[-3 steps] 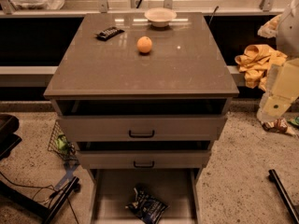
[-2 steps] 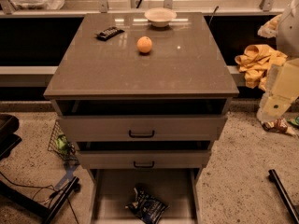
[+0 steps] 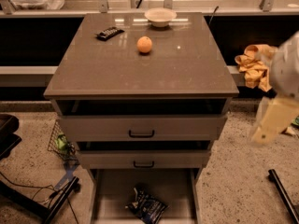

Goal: Pick blue chip bag from bottom drawer and place on counter

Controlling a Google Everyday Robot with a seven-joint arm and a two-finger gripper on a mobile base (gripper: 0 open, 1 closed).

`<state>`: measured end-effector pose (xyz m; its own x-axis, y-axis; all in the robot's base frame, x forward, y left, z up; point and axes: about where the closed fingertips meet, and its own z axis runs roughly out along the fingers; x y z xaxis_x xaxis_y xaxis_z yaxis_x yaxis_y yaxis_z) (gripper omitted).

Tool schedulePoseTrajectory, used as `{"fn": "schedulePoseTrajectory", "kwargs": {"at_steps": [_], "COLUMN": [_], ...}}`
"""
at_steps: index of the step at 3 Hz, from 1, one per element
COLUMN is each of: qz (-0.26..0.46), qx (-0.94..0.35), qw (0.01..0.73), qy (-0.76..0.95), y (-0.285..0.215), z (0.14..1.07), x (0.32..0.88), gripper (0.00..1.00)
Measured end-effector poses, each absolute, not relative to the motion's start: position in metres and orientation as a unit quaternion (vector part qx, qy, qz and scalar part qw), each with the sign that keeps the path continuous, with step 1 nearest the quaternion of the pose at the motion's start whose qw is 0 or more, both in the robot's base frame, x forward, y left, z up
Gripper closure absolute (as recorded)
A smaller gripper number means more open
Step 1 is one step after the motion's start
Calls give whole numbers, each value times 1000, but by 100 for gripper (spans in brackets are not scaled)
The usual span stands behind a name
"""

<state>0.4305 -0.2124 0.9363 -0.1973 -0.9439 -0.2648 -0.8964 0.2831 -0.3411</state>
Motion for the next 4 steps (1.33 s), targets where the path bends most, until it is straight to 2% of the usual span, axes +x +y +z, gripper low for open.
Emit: {"fn": "schedulePoseTrajectory", "kwargs": {"at_steps": [2, 3, 4], "qz": [46, 68, 45], "qx": [-565, -547, -533], "qw": [268, 311, 342], "qy": [779, 774, 772], "y": [-229, -233, -245], "z": [769, 702, 680], "x": [382, 390, 411], "gripper": [0, 0, 0]}}
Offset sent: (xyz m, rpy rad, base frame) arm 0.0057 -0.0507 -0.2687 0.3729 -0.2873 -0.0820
